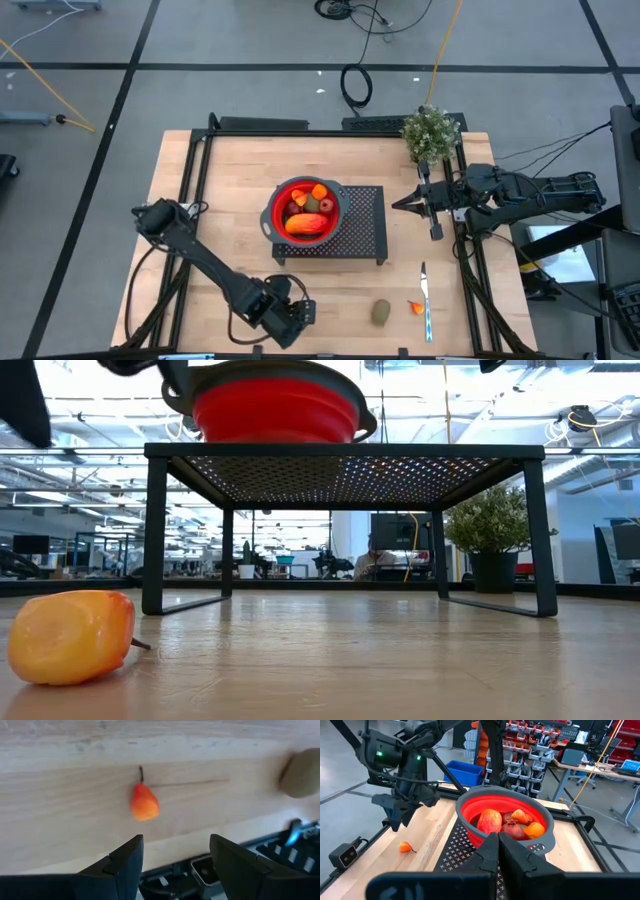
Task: Pick & Place Fruit
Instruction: Put the orange pear into the red strainer bowl on the shelf
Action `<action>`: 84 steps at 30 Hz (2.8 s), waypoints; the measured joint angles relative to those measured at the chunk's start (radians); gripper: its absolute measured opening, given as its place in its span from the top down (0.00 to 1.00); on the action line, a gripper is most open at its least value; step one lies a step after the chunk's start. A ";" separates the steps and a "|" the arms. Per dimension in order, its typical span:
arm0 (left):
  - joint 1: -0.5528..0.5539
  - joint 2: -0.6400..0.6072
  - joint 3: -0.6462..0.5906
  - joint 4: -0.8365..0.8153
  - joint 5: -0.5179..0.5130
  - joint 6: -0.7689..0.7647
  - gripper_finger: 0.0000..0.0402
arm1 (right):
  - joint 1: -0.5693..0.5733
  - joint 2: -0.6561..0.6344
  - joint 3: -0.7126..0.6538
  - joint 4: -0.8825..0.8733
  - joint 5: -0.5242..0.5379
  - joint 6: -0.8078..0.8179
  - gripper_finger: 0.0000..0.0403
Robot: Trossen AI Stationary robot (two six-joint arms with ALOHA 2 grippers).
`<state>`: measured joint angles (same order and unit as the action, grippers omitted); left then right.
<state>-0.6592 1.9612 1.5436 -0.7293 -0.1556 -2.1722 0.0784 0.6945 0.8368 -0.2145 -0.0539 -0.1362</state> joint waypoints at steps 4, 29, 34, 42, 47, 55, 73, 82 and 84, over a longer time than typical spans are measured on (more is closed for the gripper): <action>0.003 0.033 0.000 0.000 -0.001 -0.008 0.43 | 0.000 0.000 0.000 0.000 0.000 -0.018 0.99; 0.023 0.146 0.000 -0.004 0.002 0.023 0.43 | 0.000 0.000 0.000 0.000 0.000 -0.015 0.99; 0.026 0.148 -0.001 -0.009 0.002 0.023 0.43 | 0.000 0.000 0.000 0.000 0.000 -0.014 0.99; 0.026 0.148 -0.001 -0.032 0.034 0.023 0.43 | 0.000 0.000 0.000 0.000 0.000 -0.014 0.99; 0.026 0.148 -0.001 -0.031 0.035 0.039 0.43 | 0.000 0.000 0.000 0.000 0.000 -0.014 0.99; 0.026 0.148 -0.001 -0.021 0.089 0.034 0.43 | 0.000 0.000 0.000 0.000 0.000 -0.014 0.99; 0.030 0.192 0.003 0.067 0.130 0.023 0.47 | 0.000 0.000 0.000 0.002 0.000 -0.031 0.99; 0.029 0.194 0.002 0.079 0.108 0.037 0.77 | 0.000 0.000 0.000 0.000 0.000 -0.033 0.99; 0.029 0.194 0.002 0.080 0.106 0.050 0.81 | 0.000 0.000 0.000 0.000 0.000 -0.033 0.99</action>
<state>-0.6300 2.1551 1.5452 -0.6495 -0.0499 -2.1218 0.0780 0.6941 0.8371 -0.2142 -0.0540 -0.1690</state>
